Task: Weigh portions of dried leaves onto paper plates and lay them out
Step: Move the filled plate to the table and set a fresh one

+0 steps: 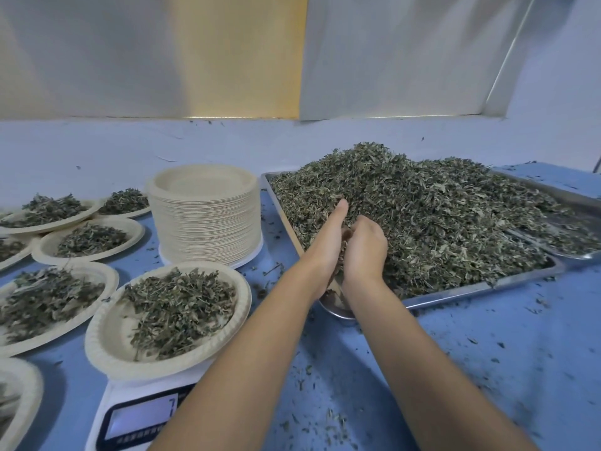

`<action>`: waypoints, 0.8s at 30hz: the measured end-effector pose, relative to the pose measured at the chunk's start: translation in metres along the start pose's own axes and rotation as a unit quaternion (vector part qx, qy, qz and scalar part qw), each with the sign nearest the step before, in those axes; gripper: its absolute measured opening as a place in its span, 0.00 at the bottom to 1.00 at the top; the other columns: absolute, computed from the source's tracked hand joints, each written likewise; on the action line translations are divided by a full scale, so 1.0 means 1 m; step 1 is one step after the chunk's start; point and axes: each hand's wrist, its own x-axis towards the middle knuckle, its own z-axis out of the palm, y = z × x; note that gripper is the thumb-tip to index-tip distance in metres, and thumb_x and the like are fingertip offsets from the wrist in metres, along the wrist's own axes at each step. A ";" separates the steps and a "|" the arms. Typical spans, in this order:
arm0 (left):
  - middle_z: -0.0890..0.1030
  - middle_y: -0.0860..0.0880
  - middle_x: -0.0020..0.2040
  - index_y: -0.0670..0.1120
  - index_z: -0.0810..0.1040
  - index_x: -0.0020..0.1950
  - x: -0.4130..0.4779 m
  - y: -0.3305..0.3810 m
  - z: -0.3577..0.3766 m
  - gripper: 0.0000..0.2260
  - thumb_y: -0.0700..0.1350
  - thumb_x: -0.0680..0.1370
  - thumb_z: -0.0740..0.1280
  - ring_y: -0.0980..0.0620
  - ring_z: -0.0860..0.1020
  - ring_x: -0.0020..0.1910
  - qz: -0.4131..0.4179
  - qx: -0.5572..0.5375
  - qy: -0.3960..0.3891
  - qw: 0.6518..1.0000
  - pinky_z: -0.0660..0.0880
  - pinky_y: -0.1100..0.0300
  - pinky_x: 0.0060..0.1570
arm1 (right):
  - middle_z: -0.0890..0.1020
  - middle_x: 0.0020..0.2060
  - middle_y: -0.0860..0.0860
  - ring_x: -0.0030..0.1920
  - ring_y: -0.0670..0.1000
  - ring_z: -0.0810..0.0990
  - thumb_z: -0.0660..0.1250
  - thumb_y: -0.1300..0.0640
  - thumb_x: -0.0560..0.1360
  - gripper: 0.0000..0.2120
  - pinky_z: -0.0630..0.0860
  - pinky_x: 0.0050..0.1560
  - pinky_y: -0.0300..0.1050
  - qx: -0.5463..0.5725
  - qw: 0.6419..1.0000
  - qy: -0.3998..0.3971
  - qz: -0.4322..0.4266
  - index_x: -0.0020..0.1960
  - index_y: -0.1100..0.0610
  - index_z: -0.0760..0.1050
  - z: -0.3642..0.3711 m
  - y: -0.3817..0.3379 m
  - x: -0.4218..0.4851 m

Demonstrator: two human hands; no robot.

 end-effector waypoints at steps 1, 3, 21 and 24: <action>0.76 0.42 0.63 0.39 0.75 0.64 0.000 -0.001 -0.001 0.32 0.65 0.78 0.54 0.47 0.75 0.62 0.001 -0.008 0.004 1.000 0.67 0.50 0.67 | 0.78 0.57 0.53 0.58 0.54 0.76 0.55 0.56 0.78 0.17 0.72 0.61 0.52 -0.002 1.000 -0.003 -0.003 0.65 0.58 0.73 0.000 0.000 0.000; 0.74 0.45 0.66 0.42 0.74 0.66 0.000 -0.002 -0.003 0.30 0.65 0.78 0.54 0.49 0.72 0.65 0.010 -0.024 0.009 1.000 0.65 0.49 0.68 | 0.77 0.58 0.51 0.58 0.51 0.75 0.55 0.57 0.79 0.18 0.71 0.63 0.51 -0.005 1.000 -0.010 -0.003 0.67 0.55 0.72 0.000 0.002 0.001; 0.77 0.43 0.53 0.39 0.75 0.58 -0.032 0.017 -0.038 0.19 0.53 0.82 0.55 0.48 0.70 0.48 0.069 -0.158 0.062 0.983 0.69 0.59 0.45 | 0.81 0.52 0.55 0.53 0.54 0.79 0.56 0.57 0.79 0.16 0.73 0.56 0.49 0.065 0.996 -0.061 0.023 0.63 0.59 0.75 0.036 -0.006 -0.024; 0.75 0.44 0.46 0.40 0.77 0.51 -0.050 0.026 -0.052 0.18 0.52 0.82 0.55 0.49 0.71 0.44 0.093 -0.190 0.080 0.974 0.69 0.61 0.41 | 0.79 0.45 0.55 0.46 0.52 0.75 0.55 0.62 0.76 0.17 0.69 0.46 0.45 0.074 0.993 -0.096 -0.005 0.60 0.64 0.76 0.054 -0.009 -0.039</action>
